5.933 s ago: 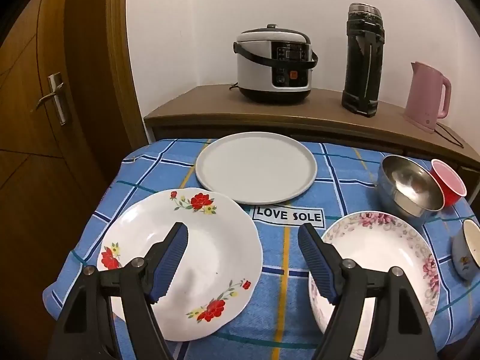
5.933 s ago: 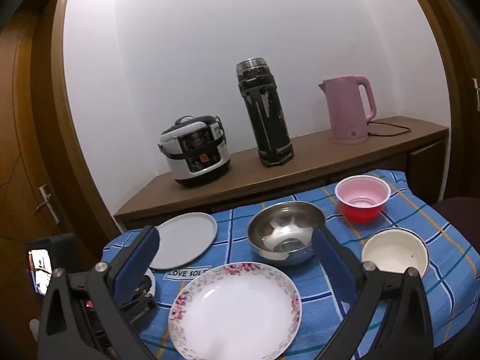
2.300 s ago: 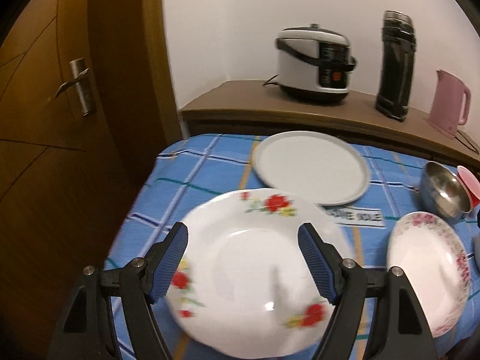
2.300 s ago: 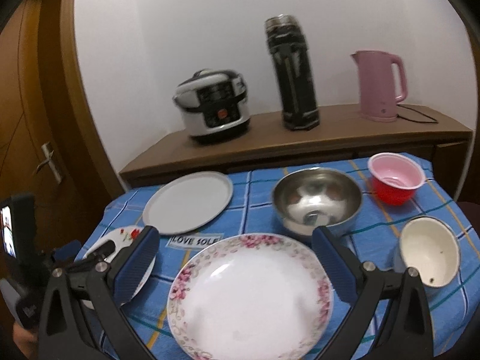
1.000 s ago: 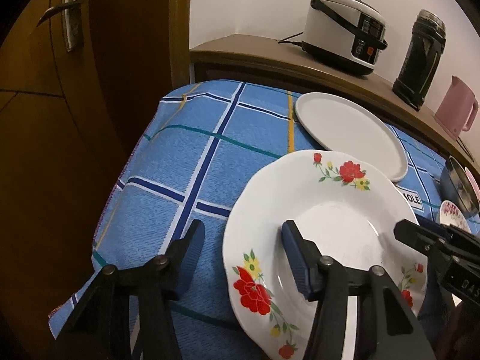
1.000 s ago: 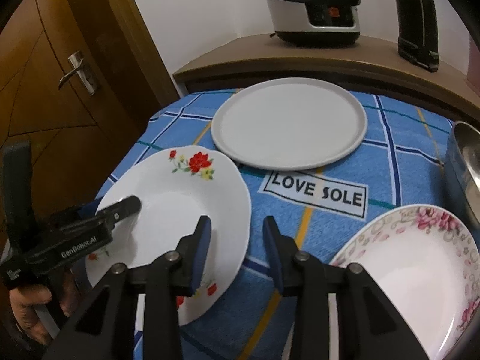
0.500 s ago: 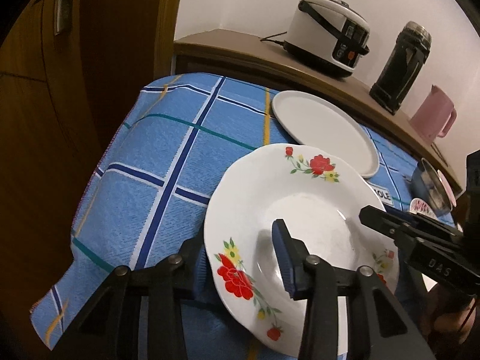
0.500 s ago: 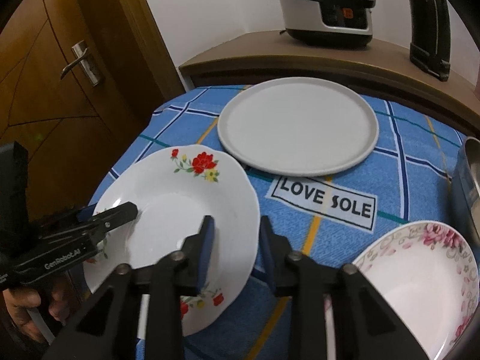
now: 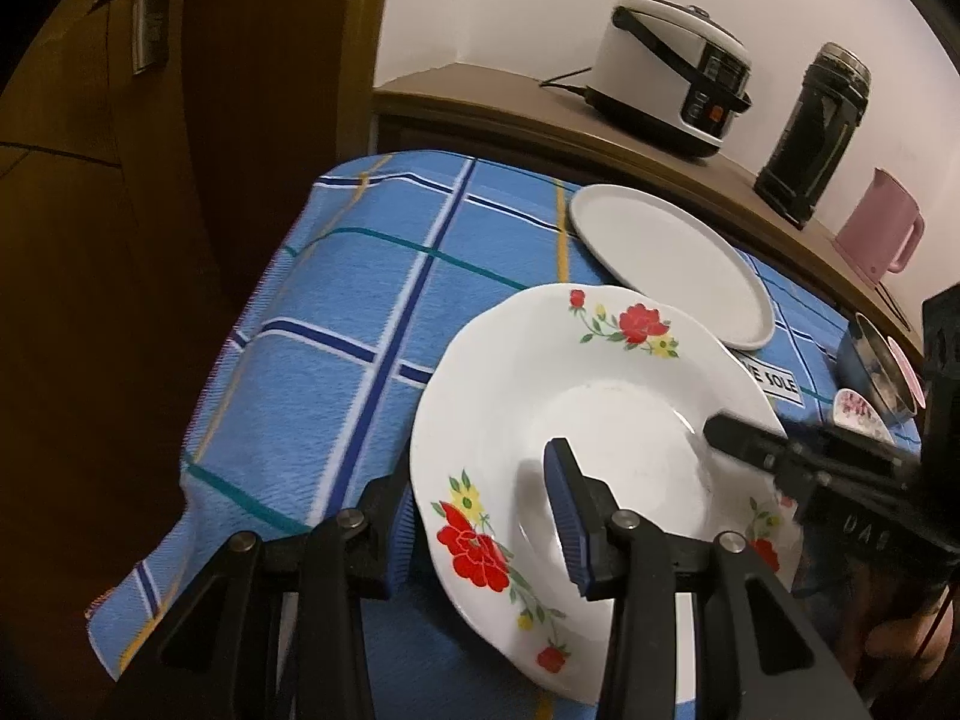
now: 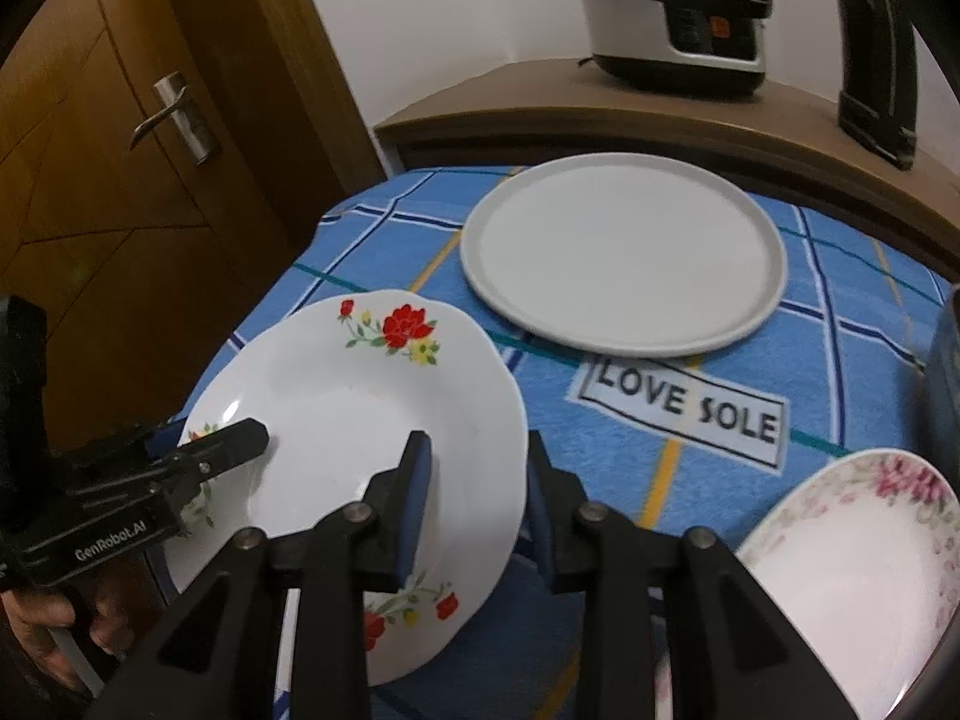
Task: Organize plates and bowls
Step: 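Lift the red-flower plate with both grippers and lower it onto the grey flat plate, then open both grippers and withdraw from the stacked plates, then move both grippers to the rim of the pink-floral plate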
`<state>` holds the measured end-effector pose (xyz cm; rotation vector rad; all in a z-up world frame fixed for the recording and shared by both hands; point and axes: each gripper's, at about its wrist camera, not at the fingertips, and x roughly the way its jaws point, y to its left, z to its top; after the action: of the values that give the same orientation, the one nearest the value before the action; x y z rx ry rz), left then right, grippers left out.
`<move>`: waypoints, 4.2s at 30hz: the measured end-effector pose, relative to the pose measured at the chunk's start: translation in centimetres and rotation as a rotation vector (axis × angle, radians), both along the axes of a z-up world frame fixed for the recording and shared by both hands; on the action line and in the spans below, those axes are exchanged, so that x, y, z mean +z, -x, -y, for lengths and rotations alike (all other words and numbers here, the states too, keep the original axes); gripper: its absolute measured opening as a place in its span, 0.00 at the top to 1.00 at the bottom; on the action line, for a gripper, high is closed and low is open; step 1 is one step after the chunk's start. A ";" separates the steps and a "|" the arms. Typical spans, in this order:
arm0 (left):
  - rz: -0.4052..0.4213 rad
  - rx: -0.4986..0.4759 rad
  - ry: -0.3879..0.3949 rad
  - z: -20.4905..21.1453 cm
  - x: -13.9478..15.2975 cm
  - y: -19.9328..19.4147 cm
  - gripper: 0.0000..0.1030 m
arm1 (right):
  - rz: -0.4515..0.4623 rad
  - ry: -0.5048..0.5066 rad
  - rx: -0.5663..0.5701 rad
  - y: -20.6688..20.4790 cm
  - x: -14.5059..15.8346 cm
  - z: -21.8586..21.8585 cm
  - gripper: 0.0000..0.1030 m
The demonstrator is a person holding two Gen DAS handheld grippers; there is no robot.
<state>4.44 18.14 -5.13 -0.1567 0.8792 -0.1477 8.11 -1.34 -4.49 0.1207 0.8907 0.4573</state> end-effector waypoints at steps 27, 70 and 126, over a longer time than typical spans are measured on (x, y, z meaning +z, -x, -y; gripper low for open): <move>0.113 -0.047 -0.034 3.9 3.9 -2.3 0.59 | 0.041 -0.083 -0.084 -0.3 4.4 3.7 0.80; 0.159 -0.137 -0.136 12.6 1.4 -18.0 0.59 | -0.074 0.024 -0.273 -13.6 -0.1 10.3 0.69; 0.173 -0.190 -0.075 18.0 4.6 0.7 0.59 | 0.212 -0.082 -0.497 9.9 6.4 21.9 0.55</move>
<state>3.71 0.18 -0.51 0.0105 0.7248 -0.3004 -1.82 -23.24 1.87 0.3534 0.6047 0.0396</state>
